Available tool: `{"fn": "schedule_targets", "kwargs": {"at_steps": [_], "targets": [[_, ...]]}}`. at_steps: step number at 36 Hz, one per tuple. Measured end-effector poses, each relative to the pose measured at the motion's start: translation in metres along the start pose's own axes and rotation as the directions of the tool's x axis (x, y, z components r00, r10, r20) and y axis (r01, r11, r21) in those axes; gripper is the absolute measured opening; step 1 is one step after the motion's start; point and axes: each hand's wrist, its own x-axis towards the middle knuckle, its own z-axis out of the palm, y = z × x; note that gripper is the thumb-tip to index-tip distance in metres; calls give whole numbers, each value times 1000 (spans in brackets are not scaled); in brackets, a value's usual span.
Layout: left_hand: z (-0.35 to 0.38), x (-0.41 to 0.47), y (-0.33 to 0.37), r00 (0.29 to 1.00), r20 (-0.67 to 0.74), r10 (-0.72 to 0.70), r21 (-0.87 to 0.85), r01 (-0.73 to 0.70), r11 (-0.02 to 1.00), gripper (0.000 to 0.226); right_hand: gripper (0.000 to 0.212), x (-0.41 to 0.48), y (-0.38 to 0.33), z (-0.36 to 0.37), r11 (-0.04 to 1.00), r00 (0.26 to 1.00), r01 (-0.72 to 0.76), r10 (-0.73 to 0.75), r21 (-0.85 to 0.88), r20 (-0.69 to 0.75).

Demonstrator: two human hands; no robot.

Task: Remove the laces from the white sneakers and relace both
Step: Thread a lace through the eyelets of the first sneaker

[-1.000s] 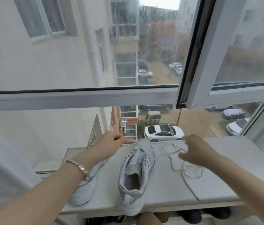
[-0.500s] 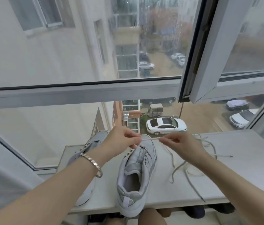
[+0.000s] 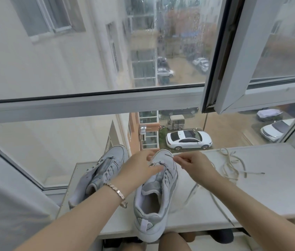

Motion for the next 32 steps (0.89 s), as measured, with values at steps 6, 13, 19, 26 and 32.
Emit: {"fn": "schedule_targets", "kwargs": {"at_steps": [6, 13, 19, 26, 32], "targets": [[8, -16, -17, 998, -24, -55, 91, 57, 994, 38, 14, 3, 14, 19, 988, 989, -144, 142, -51, -37], [11, -28, -22, 997, -45, -62, 229, 71, 971, 35, 9, 0, 15, 36, 983, 983, -179, 177, -47, -39], [18, -5, -18, 996, 0, -86, -39, 86, 996, 41, 11, 3, 12, 39, 976, 976, -212, 210, -42, -55], [32, 1, -17, 997, -72, -35, 11, 36, 999, 28, 14, 3, 11, 41, 968, 968, -247, 248, 38, -22], [29, 7, -14, 993, -110, -46, 1, 46, 999, 20, 16, 5, 9, 39, 971, 970, -239, 240, -24, 48]]}}
